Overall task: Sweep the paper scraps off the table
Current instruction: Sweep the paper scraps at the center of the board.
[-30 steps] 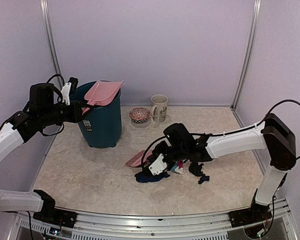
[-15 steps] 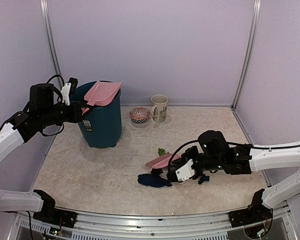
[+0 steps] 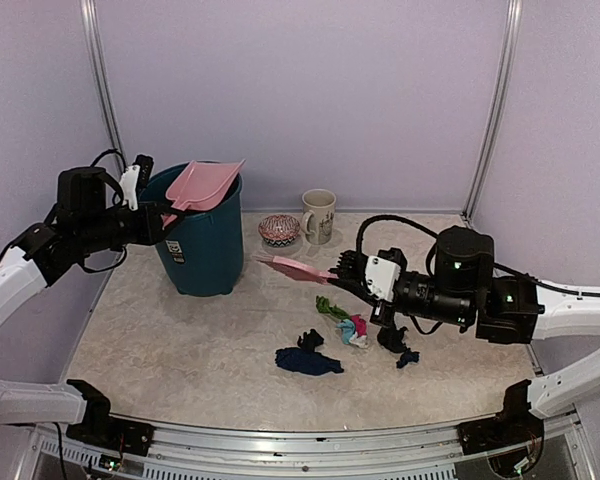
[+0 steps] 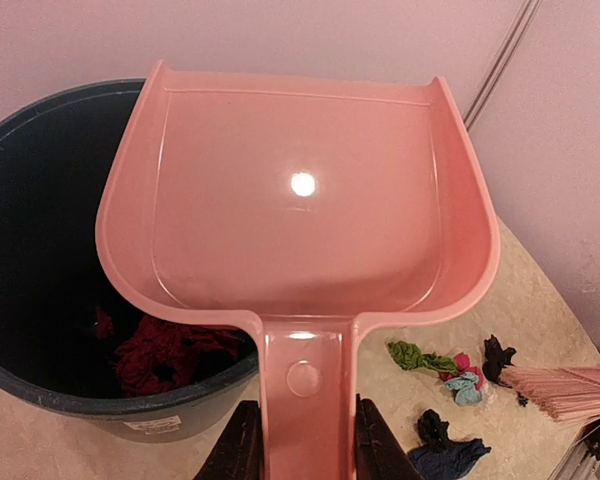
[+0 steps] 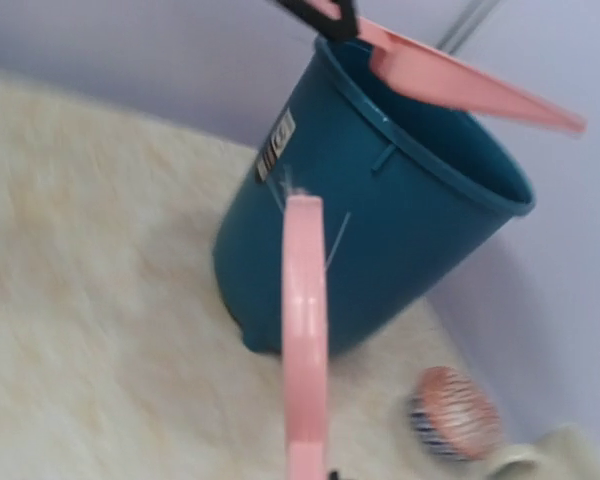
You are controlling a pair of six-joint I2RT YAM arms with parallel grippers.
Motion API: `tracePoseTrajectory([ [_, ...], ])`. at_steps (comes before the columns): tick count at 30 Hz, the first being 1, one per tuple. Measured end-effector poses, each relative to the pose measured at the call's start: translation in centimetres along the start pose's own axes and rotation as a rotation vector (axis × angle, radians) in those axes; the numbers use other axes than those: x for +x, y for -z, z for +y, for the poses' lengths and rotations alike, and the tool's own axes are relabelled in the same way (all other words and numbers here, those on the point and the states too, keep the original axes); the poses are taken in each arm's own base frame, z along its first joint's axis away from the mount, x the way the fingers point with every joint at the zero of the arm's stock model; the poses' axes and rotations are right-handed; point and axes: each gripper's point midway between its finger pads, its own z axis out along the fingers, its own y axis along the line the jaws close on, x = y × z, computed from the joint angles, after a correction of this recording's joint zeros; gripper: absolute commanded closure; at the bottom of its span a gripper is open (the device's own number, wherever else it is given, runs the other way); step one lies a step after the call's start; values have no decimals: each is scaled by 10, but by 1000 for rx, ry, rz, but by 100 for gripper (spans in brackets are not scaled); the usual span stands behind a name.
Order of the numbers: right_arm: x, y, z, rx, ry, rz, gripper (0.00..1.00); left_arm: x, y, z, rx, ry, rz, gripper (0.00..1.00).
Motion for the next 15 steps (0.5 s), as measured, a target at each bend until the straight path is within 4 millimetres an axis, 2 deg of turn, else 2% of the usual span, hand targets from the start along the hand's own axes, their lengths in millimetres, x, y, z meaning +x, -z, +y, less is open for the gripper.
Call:
tracePoseTrajectory([
  [3,-8,-13,5,9,-208,9,100,-4,6,2,-16,-2,-21,100],
  [9,-4,-40,13,4,-565,68,100,-12,18,6,-53,-5,-70,100],
  [15,4,-68,44,-108,-819,154,100,-16,23,8,-71,-6,-92,100],
])
